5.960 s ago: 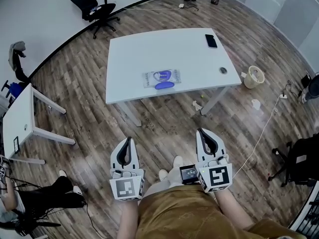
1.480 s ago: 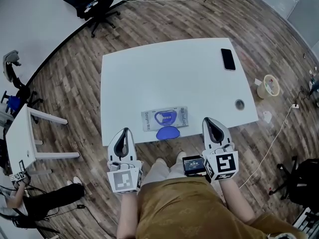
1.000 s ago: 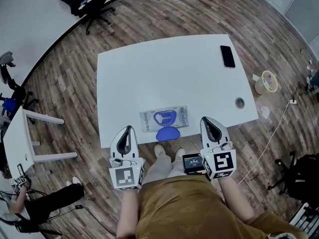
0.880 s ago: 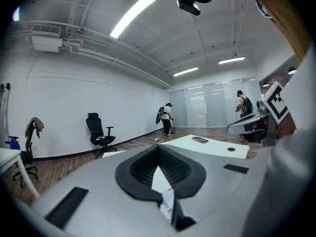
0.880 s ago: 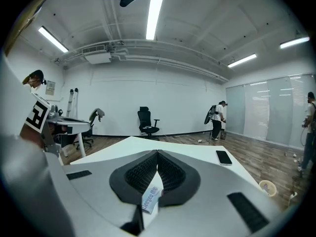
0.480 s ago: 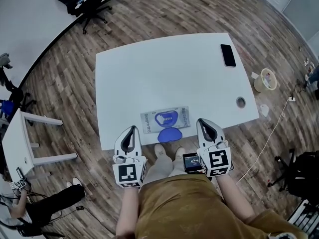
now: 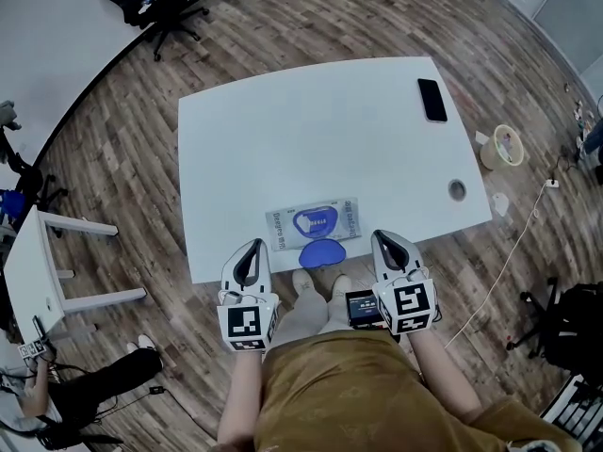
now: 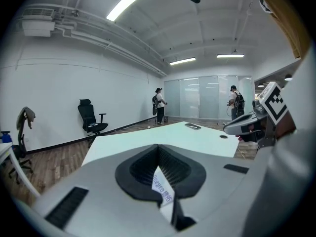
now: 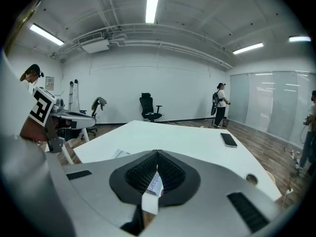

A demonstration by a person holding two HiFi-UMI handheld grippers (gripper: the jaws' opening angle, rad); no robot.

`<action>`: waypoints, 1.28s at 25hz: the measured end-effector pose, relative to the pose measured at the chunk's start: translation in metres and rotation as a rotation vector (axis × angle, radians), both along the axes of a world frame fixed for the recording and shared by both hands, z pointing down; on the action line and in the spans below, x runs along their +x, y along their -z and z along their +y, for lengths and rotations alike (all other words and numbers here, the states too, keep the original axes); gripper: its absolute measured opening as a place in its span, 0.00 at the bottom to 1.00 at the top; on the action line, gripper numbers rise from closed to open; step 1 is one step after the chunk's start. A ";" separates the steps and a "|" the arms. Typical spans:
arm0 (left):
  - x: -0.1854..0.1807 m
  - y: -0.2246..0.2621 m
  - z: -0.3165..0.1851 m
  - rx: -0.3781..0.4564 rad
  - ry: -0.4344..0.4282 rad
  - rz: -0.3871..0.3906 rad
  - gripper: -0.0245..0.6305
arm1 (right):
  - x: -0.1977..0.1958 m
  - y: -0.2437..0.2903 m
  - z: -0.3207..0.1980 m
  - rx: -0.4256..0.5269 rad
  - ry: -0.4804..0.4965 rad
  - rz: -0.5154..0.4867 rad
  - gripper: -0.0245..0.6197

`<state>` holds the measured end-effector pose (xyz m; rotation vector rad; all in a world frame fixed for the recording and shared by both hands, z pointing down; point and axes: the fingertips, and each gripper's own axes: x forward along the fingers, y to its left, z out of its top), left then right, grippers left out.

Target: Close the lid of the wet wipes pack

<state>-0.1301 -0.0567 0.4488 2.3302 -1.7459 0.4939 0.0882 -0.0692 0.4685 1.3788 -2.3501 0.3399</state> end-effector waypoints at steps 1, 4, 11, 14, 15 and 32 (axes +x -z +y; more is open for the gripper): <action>0.000 -0.003 0.001 -0.008 -0.003 -0.001 0.04 | -0.001 -0.002 0.000 -0.005 0.003 0.001 0.05; 0.000 -0.011 0.003 -0.034 -0.005 -0.004 0.04 | -0.003 -0.009 -0.001 -0.020 0.012 -0.001 0.05; 0.001 -0.030 0.006 -0.084 -0.018 -0.005 0.04 | -0.007 -0.025 0.003 -0.063 0.022 0.002 0.05; 0.004 -0.038 0.009 -0.102 -0.030 -0.005 0.04 | -0.007 -0.034 0.009 -0.089 0.035 0.011 0.05; 0.005 -0.040 0.010 -0.107 -0.034 -0.006 0.04 | -0.008 -0.036 0.011 -0.097 0.040 0.014 0.05; 0.017 -0.090 0.025 -0.226 -0.073 0.014 0.04 | -0.009 -0.076 0.027 -0.198 0.063 0.050 0.05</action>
